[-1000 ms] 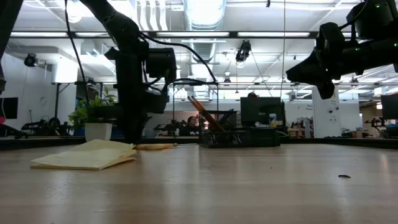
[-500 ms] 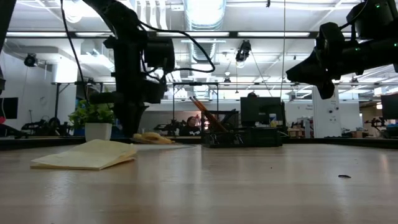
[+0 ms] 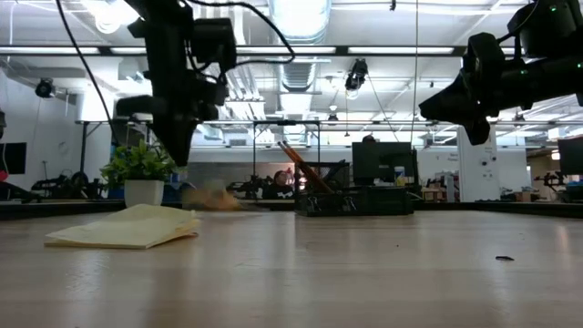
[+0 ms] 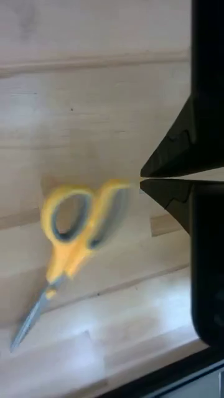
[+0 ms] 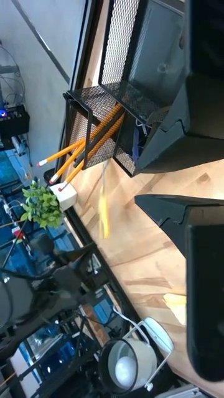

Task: Pick and place office supplies into organizer
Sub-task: Put the scissors into the desk organizer

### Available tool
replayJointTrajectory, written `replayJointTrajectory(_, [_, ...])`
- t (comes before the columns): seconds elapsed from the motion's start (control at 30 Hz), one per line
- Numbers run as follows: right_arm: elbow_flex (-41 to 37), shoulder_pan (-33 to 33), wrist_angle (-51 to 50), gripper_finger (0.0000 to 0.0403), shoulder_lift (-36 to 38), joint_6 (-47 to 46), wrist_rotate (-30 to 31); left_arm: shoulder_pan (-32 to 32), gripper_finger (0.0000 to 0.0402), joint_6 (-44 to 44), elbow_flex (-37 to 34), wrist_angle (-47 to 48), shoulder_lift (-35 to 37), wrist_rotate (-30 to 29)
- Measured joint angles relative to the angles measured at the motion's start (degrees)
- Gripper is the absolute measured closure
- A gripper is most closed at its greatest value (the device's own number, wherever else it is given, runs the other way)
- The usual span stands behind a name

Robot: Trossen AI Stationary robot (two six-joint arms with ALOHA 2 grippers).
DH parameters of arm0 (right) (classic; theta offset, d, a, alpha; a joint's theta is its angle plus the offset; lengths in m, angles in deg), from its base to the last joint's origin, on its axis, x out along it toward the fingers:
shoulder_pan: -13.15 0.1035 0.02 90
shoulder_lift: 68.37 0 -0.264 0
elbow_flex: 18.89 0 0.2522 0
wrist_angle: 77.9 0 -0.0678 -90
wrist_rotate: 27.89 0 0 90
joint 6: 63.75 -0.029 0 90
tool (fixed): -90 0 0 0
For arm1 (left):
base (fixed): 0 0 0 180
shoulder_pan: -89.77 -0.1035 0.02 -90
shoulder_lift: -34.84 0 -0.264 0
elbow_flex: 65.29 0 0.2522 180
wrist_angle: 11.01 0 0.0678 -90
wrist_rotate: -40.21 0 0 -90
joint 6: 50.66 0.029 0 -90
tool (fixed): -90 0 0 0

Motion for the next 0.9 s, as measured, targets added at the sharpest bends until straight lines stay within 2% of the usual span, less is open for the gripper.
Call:
replayJointTrajectory(0.2, [0.0, 0.0, 0.0, 0.0346, 0.0, 0.0, 0.0, 0.3, 0.0397, -4.7, 0.2, 0.3, 3.3, 0.2])
replayJointTrajectory(0.47, [0.0, 0.0, -0.1, 0.0346, 0.0, 0.0, 0.0, 0.5, 0.04, -7.9, 0.1, -0.4, 2.4, 0.7])
replayJointTrajectory(0.7, [0.0, 0.0, -0.4, 0.0346, 0.0, -0.2, 0.0, -0.2, 0.0401, -32.8, 0.2, -5.8, -2.5, 1.4])
replayJointTrajectory(0.8, [0.0, 0.0, -0.4, 0.0346, 0.0, -0.2, 0.0, -1.1, 0.0401, -39.9, 0.2, -5.3, -4.7, 2.0])
replayJointTrajectory(0.9, [0.0, 0.0, -0.4, 0.0346, -0.1, -0.2, 0.0, -2.3, 0.0395, -43.9, 0.0, -5.7, -6.7, 5.3])
